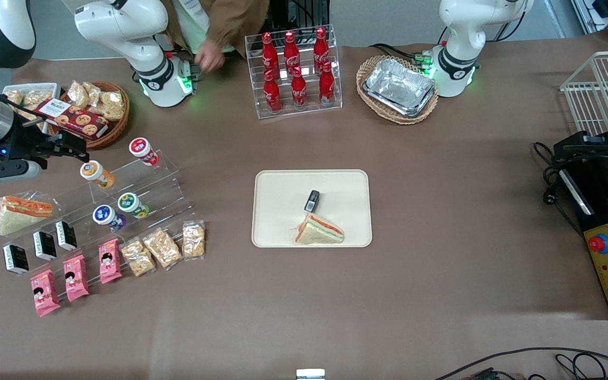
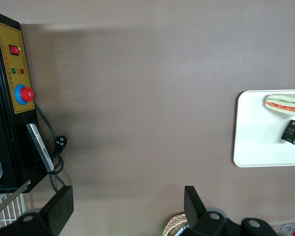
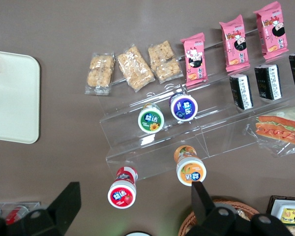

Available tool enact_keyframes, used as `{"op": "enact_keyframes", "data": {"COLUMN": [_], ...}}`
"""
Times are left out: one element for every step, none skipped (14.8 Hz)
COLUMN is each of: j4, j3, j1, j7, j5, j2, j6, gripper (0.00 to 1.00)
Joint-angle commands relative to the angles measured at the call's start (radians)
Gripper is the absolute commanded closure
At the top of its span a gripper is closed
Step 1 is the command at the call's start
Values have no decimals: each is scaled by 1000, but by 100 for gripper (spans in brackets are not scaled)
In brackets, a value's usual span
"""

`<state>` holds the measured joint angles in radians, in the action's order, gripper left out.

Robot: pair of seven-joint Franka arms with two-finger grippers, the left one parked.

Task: Place green gum on tray
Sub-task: 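Move the right gripper over the green-labelled gum tub on the rack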

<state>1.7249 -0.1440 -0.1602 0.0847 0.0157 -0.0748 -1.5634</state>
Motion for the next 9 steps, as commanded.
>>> {"op": "enact_keyframes", "data": {"j4": [-41,-41,-41,-41,-41,-41,-39,-34,-30], "j3": [3,3,3,3,3,3,1,1,1], "j1": [5,5,5,5,5,5,7,7,5], "j7": [10,6,4,4,4,7,9,9,7], "j5": [4,4,4,6,6,6,13,18,20], "j2": [21,21,23,24,24,26,29,29,29], "j6": [26,26,26,26,26,26,26,28,28], "gripper": [0,0,0,0,0,0,0,0,0]}}
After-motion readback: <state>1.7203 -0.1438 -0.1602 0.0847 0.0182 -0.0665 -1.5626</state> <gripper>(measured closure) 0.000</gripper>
